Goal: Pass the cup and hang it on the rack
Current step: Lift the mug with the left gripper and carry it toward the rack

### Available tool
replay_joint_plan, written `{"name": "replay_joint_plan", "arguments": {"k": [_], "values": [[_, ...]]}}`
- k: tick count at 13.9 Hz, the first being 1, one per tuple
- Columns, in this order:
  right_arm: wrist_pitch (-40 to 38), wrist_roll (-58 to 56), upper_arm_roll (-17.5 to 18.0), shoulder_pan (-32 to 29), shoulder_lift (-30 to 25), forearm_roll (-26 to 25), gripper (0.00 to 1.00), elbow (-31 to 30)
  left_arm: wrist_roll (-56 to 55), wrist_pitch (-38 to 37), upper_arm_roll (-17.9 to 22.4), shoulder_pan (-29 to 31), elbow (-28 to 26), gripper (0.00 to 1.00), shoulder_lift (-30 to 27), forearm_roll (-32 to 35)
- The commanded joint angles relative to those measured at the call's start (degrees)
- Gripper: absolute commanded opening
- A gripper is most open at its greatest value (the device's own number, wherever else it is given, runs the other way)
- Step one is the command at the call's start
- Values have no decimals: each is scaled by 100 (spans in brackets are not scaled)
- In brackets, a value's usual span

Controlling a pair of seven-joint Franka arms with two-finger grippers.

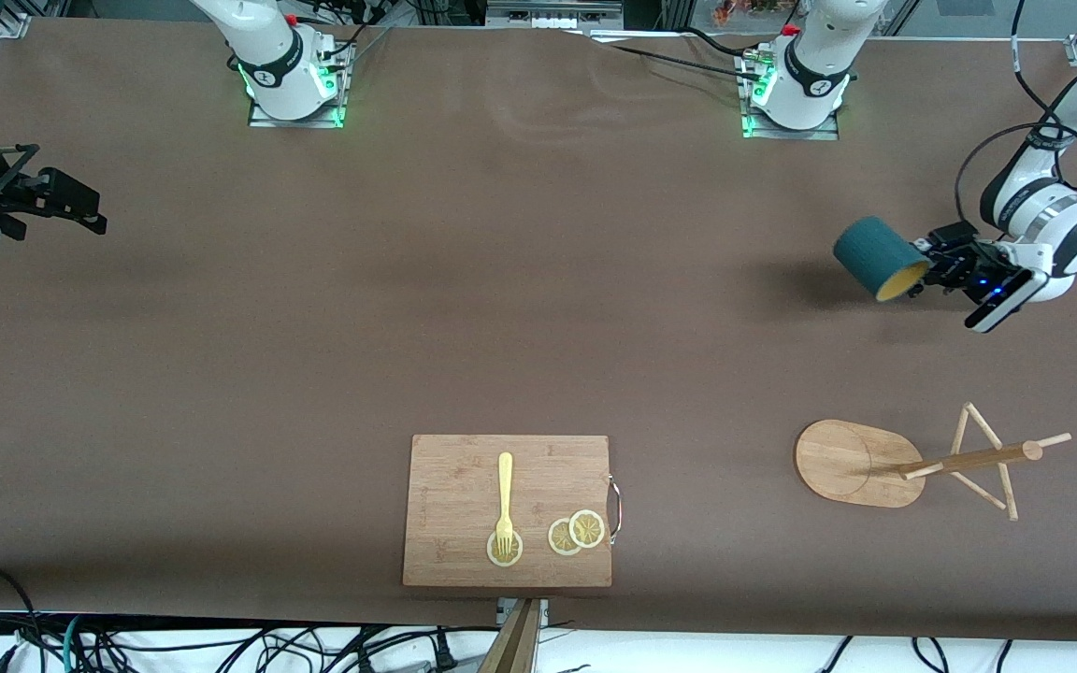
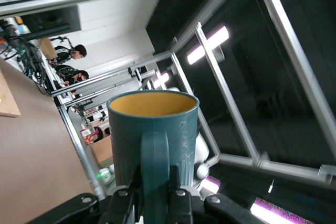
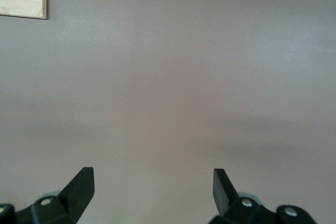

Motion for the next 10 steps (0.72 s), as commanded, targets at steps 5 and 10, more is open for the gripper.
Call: {"name": "replay_joint_plan", "arguments": {"k": [5,10], "values": [[6,30,-9,13,-2,65,100,46,-2915,-19,-22,-50,647,0,213,-777],[6,30,-9,13,7,65,100,46,-4576,33,-39,-216,1112,0,573,-1532]]}}
